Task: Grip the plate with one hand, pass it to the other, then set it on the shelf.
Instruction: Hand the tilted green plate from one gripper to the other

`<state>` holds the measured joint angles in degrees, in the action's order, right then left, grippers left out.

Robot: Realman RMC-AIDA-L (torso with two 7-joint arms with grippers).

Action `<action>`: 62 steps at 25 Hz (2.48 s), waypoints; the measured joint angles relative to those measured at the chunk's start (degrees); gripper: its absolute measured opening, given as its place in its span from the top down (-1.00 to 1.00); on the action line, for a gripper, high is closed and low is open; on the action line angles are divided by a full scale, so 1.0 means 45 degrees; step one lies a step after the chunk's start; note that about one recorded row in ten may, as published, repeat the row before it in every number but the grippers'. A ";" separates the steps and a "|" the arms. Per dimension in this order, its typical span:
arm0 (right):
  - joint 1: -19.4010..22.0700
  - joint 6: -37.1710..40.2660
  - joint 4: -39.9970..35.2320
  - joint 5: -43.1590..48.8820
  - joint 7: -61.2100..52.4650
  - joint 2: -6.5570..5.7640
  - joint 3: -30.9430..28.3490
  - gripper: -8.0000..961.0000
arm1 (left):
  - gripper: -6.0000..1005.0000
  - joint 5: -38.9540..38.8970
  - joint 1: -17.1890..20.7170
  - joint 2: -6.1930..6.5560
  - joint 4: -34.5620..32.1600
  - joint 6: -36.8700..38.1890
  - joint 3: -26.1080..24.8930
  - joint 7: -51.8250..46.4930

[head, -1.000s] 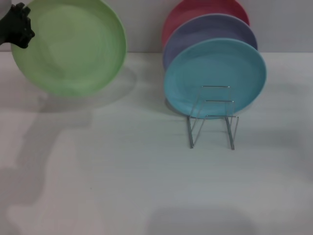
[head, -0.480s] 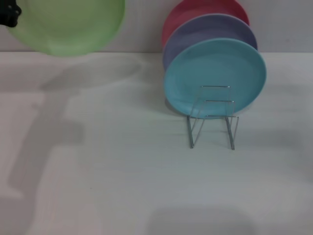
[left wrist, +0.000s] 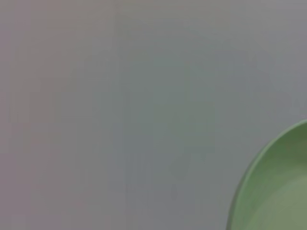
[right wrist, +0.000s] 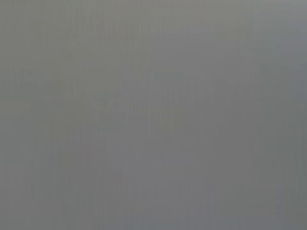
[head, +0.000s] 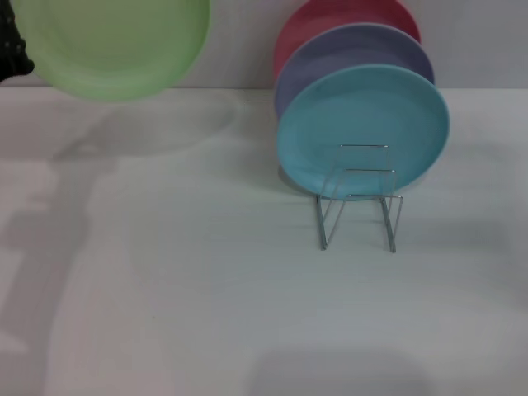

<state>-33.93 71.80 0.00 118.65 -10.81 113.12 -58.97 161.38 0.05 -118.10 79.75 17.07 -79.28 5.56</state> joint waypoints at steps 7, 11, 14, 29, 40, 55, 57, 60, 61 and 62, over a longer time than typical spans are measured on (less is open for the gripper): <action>0.0032 0.0083 -0.0001 0.0050 0.0000 0.0014 0.0000 -0.63 | 0.93 0.0099 -0.0167 0.0060 -0.1410 0.0494 0.0267 -0.3398; 0.0169 0.0456 0.0017 0.0060 -0.0042 0.0096 0.0001 -0.63 | 0.93 0.0122 -0.0107 0.0099 -0.1948 0.1096 0.0832 -0.4127; 0.0312 0.0819 0.0019 0.0077 -0.0085 0.0138 0.0007 -0.63 | 0.93 0.0177 -0.0046 0.0284 -0.2570 0.2224 0.1506 -0.4757; 0.1062 0.2564 0.0079 0.1522 -0.1577 0.0156 0.0041 -0.63 | 0.93 0.0876 -0.1724 -0.0129 -0.8922 0.7906 0.2147 -0.6948; 0.2576 0.5532 0.0166 0.4715 -0.1988 0.0847 0.0060 -0.63 | 0.93 -0.0834 -0.1517 -0.0219 -0.9290 0.8798 0.3781 -0.4829; 0.3607 0.5467 0.1819 0.9041 -0.1918 0.1316 0.0099 -0.63 | 0.93 -0.2661 -0.0958 -0.0228 -0.9066 0.9146 0.4798 -0.3309; 0.3567 0.4895 0.2318 0.9593 -0.1901 0.1290 0.0099 -0.63 | 0.93 -0.3590 -0.0946 -0.0226 -0.9001 0.9298 0.5305 -0.2554; 0.3416 0.3943 0.3028 1.0422 -0.1887 0.1269 0.0110 -0.63 | 0.93 -0.4710 -0.0934 -0.0224 -0.8959 0.9640 0.5972 -0.1722; 0.3341 0.3628 0.3289 1.0612 -0.1882 0.1267 0.0175 -0.63 | 0.93 -0.5142 -0.0933 -0.0223 -0.8959 0.9795 0.6242 -0.1426; 0.3277 0.3372 0.3471 1.0718 -0.1878 0.1266 0.0266 -0.63 | 0.93 -0.5963 -0.0931 -0.0220 -0.8959 1.0134 0.6798 -0.0939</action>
<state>-19.18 86.97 15.62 166.88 -19.26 118.82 -57.78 134.55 -4.14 -119.09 39.43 62.67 -48.68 1.33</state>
